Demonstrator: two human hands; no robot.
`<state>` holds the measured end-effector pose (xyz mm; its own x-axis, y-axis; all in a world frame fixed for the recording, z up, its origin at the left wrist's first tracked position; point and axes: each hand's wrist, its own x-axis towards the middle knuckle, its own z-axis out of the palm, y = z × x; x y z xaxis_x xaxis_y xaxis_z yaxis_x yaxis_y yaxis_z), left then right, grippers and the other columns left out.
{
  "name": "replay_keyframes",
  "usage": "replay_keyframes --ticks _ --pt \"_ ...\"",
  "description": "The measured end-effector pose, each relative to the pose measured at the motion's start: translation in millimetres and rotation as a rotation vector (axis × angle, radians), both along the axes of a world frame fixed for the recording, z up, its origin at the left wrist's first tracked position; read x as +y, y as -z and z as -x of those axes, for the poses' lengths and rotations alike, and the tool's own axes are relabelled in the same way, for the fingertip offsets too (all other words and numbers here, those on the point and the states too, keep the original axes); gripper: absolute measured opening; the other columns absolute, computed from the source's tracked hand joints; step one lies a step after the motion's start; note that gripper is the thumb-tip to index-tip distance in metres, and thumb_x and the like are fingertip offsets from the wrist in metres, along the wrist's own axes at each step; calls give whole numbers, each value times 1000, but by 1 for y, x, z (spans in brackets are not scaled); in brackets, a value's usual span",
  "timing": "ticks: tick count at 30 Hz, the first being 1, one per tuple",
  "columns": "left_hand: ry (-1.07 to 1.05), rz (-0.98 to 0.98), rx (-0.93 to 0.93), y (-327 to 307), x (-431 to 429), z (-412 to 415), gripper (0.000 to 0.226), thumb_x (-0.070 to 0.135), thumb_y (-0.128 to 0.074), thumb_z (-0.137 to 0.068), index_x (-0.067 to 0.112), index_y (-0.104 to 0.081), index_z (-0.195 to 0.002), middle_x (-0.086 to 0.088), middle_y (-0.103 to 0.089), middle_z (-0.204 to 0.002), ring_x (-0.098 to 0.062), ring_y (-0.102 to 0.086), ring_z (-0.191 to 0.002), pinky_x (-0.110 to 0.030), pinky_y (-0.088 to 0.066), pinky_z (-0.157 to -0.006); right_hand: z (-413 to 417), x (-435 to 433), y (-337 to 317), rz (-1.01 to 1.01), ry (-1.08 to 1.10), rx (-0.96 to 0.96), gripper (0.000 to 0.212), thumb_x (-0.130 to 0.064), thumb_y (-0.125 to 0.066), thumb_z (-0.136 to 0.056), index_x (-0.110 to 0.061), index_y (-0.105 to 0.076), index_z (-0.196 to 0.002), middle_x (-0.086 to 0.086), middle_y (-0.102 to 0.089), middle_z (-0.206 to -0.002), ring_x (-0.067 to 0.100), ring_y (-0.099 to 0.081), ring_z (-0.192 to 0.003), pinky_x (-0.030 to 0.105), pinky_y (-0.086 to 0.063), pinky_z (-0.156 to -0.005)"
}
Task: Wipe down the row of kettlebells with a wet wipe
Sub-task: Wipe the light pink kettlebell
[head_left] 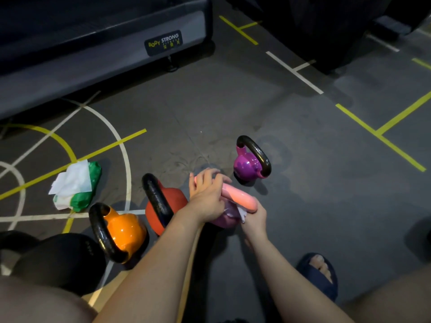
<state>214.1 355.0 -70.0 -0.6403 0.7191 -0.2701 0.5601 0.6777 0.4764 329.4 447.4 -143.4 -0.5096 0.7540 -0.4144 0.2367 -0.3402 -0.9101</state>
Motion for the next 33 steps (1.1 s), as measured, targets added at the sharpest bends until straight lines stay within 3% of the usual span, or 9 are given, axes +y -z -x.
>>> replay_keyframes --ticks 4,10,13,18,20,23,27,30,33 --pt "-2 -6 -11 -3 -1 -1 63 14 -56 -78 34 -42 -136 2 -20 -152 -19 -2 -151 -52 19 -120 -2 7 -12 -161 -75 3 24 12 -77 -71 -3 -63 -83 3 -62 -71 5 -54 -67 22 -46 -60" --pt "1 -12 -31 -5 0 -1 62 19 -60 -80 34 -42 -138 2 -20 -151 -16 0 -150 -53 20 -120 -1 8 -23 -368 -157 -126 38 -12 -86 -67 -32 -64 -90 -14 -68 -81 -6 -58 -71 16 -47 -64" --pt "-5 -18 -36 -5 0 -1 64 14 -58 -79 34 -41 -137 3 -19 -152 -15 2 -150 -53 21 -120 -1 11 -21 -332 -152 -196 28 -12 -79 -71 -32 -61 -79 -14 -66 -74 -2 -56 -67 14 -44 -57" --pt "-6 -26 -46 -5 -1 -1 66 10 -57 -78 33 -41 -137 3 -19 -152 -14 3 -150 -51 22 -119 1 7 -8 -156 -102 -52 39 20 -67 -73 -18 -59 -71 -12 -59 -66 1 -50 -65 22 -42 -60" --pt "-9 -34 -42 -5 -1 -1 65 10 -56 -78 33 -40 -138 3 -19 -151 -15 2 -150 -52 21 -119 1 9 -6 -116 -93 -22 32 17 -73 -74 -11 -59 -71 -6 -58 -66 3 -49 -63 25 -41 -60" --pt "-7 -24 -54 -6 -1 -1 67 10 -55 -78 33 -38 -139 4 -19 -151 -16 3 -151 -53 21 -120 -2 12 -8 -137 -133 -120 24 -3 -83 -73 -13 -61 -72 -8 -58 -63 5 -49 -63 28 -42 -60" --pt "-18 -38 -92 -8 0 2 74 11 -58 -78 31 -32 -145 3 -18 -154 -16 9 -153 -53 21 -120 2 20 -41 -583 -326 -312 16 -19 -75 -70 -24 -62 -78 -5 -62 -64 18 -55 -66 32 -42 -59" --pt "-23 -57 -121 -10 -2 -1 79 15 -61 -82 27 -25 -151 0 -16 -157 -17 11 -154 -53 19 -121 22 27 -66 -926 -781 -599 39 -24 -66 -77 -31 -60 -115 8 -72 -97 36 -66 -92 37 -49 -73" --pt "-33 -85 -121 -10 -5 -3 76 26 -65 -88 25 -24 -152 0 -19 -156 -17 7 -154 -52 18 -122 35 24 -70 -1023 -903 -659 48 -26 -62 -85 -35 -49 -130 7 -71 -109 37 -67 -98 38 -51 -78"
